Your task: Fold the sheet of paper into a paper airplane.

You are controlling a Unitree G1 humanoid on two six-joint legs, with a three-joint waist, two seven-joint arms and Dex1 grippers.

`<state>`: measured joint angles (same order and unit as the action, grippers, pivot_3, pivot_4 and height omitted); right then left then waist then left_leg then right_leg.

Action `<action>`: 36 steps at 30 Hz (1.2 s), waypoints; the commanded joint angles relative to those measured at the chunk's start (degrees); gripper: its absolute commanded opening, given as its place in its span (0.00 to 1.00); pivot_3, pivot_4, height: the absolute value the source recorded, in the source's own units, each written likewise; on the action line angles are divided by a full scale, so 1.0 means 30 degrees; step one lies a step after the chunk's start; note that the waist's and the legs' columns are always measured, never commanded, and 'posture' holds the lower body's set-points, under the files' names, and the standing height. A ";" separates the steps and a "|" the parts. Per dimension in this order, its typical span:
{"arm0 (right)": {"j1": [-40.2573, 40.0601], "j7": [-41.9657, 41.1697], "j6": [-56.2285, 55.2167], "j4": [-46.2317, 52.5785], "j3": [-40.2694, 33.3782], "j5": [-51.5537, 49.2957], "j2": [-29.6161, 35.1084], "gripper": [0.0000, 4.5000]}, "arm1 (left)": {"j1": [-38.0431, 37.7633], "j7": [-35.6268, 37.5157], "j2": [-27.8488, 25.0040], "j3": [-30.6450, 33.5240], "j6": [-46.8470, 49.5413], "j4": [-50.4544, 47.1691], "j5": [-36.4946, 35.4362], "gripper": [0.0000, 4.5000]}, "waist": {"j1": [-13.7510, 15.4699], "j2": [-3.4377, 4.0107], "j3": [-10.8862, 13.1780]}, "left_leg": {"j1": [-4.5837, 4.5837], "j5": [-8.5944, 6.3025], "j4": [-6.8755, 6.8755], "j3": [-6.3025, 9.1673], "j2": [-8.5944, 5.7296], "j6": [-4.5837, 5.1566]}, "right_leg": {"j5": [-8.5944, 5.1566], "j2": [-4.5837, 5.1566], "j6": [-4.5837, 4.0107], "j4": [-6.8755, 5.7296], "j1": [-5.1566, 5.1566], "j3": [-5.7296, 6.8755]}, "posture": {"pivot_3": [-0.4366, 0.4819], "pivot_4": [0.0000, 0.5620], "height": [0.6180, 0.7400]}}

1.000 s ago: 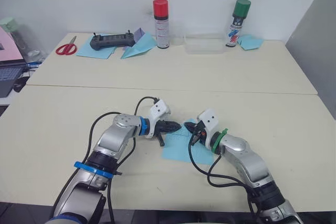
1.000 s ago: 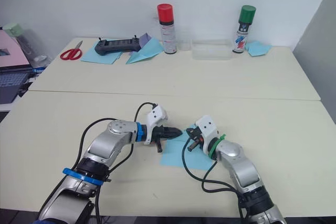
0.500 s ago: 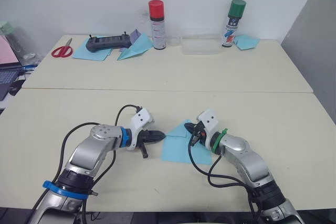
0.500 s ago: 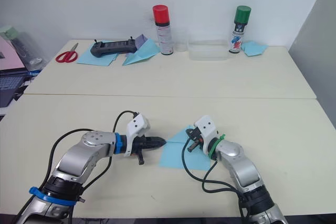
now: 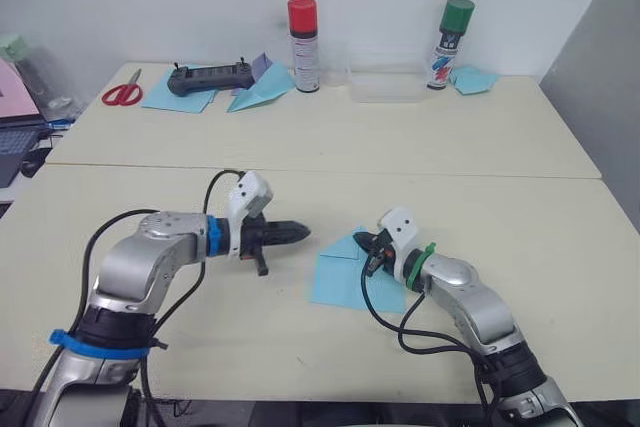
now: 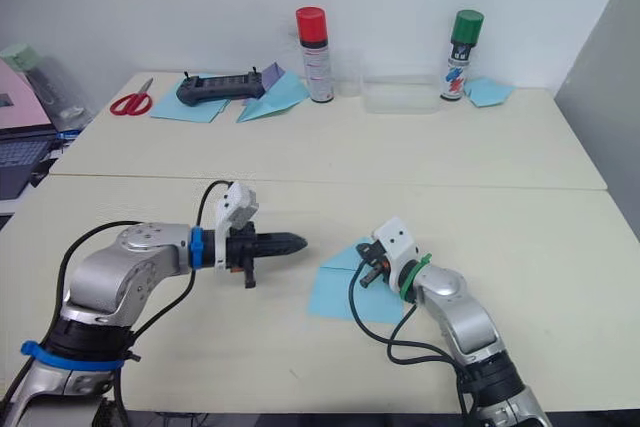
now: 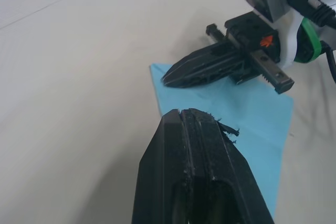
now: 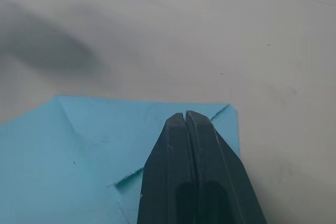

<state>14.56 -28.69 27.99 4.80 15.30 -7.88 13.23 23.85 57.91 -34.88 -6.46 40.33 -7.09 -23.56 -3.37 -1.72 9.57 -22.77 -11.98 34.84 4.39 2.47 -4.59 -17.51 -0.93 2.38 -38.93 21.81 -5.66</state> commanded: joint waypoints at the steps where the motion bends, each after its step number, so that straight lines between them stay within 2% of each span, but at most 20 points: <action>1: -0.0327 0.0085 0.0427 -0.0716 0.0023 0.0282 0.0152 0.00 | -0.0191 -0.1244 0.1205 -0.1381 -0.2338 0.1709 0.1852 0.01 | -0.0002 -0.0010 0.0007 | -0.0001 0.0000 0.0001 0.0001 0.0000 0.0000 | 0.0000 -0.0001 -0.0001 -0.0003 0.0002 0.0001 | 0.48 0.27 1.00; 8: -0.0750 -0.0308 0.0003 0.0420 -0.0251 -0.0620 -0.0423 0.00 | -0.0781 -0.1629 0.2015 -0.2900 -0.5206 0.4527 0.4063 0.01 | 0.0031 -0.0008 0.0005 | -0.0023 0.0000 0.0001 0.0016 0.0005 0.0000 | 0.0002 -0.0009 -0.0003 -0.0015 0.0024 0.0011 | 0.48 0.27 1.00; 12: -0.0806 -0.0514 0.0007 0.1239 -0.0287 -0.1380 -0.1263 0.00 | -0.1259 -0.1497 0.2040 -0.3041 -0.5076 0.4555 0.4073 0.01 | 0.0029 -0.0005 0.0006 | -0.0014 0.0000 0.0005 0.0017 0.0001 0.0000 | 0.0002 -0.0005 -0.0002 -0.0010 0.0003 0.0012 | 0.48 0.27 1.00; 18: -0.0492 0.0638 0.0191 0.0054 0.0260 0.0027 -0.1575 0.00 | -0.1292 -0.1546 0.2200 -0.3025 -0.4691 0.4368 0.3951 0.01 | 0.0029 0.0000 0.0009 | -0.0015 0.0000 0.0004 0.0017 0.0002 0.0000 | 0.0002 -0.0005 -0.0001 -0.0007 0.0006 0.0014 | 0.48 0.27 1.00; 27: -0.0225 0.3008 0.0871 -0.1184 -0.0165 0.1996 -0.1004 0.00 | -0.1339 -0.1747 0.2365 -0.3447 -0.4531 0.4294 0.4284 0.01 | 0.0062 0.0020 -0.0056 | 0.0044 0.0002 0.0016 0.0018 -0.0009 0.0000 | -0.0011 0.0003 -0.0024 -0.0008 -0.0053 0.0003 | 0.48 0.27 1.00; 36: -0.1083 0.4618 0.2576 -0.0464 -0.0861 0.2464 -0.0489 0.00 | -0.1424 -0.1796 0.2304 -0.3547 -0.4234 0.4087 0.4274 0.01 | 0.0121 0.0043 -0.0149 | 0.0042 0.0001 0.0014 0.0019 -0.0013 0.0000 | -0.0006 0.0007 -0.0010 0.0001 -0.0062 0.0006 | 0.48 0.27 1.00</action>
<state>13.85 -16.76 31.62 6.11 14.45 -2.75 10.31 21.39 52.58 -27.54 -14.99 25.24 3.40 -12.89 -3.01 -1.59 9.12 -22.65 -11.98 34.87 4.45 2.43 -4.59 -17.54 -0.91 2.34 -38.92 21.62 -5.63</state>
